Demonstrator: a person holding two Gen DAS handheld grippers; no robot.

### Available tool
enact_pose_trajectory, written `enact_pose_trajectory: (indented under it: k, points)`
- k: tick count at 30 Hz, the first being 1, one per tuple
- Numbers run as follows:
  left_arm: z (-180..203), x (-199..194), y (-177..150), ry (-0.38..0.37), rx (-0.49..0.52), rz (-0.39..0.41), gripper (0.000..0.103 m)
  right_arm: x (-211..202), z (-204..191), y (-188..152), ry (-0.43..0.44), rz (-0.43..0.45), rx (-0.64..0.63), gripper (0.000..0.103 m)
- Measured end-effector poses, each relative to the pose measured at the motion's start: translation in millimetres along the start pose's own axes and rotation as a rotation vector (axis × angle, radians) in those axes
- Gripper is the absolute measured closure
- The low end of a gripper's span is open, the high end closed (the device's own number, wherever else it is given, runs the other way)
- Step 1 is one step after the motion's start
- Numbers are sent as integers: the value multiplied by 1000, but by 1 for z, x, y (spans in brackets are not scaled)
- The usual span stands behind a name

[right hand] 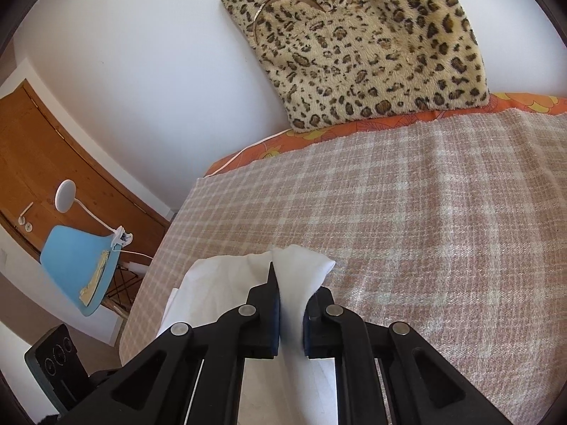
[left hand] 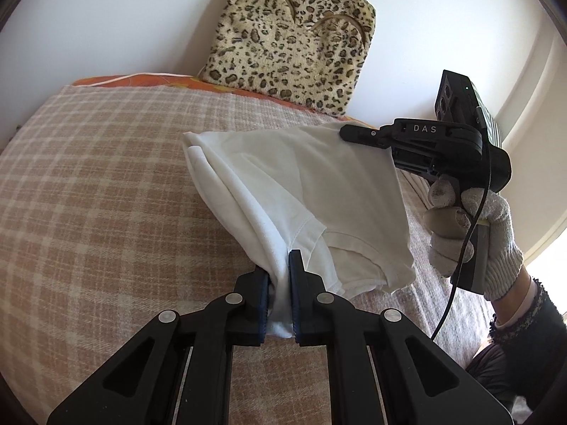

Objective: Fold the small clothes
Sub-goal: 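Lift and carry the folded shirt onto the clothes stack by the green pillow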

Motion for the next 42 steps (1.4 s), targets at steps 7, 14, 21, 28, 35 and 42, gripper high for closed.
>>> enact_pose_trajectory:
  k: [7,14,21,28,35,42]
  points:
    - [31,7,0,-71,22,49,95,-35,-3,1,6,43,-1,96]
    - [72,7,7,-118,59,79,95,-83,3,-1,-4,97,1,96]
    - [117,2,22,-167,122,94,95,-129,18,-3,-39,146,8,97]
    - [155,-4,46,-215,173,105,95,-169,35,4,-63,201,31,97]
    - [196,5,65,-273,218,128,95,-208,54,12,-92,260,45,97]
    - [238,25,83,-317,256,135,95,-251,88,25,-117,331,81,97]
Point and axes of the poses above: each gripper's, at about its wrist camera, not at the fingertips, and x roughly the way its jaws point, z to its right, y to its top, the point moved 9 cm from there along x, roughly the way its jaws point, and after that the axes turned 9 degrees about x, right-handed, at the moved point
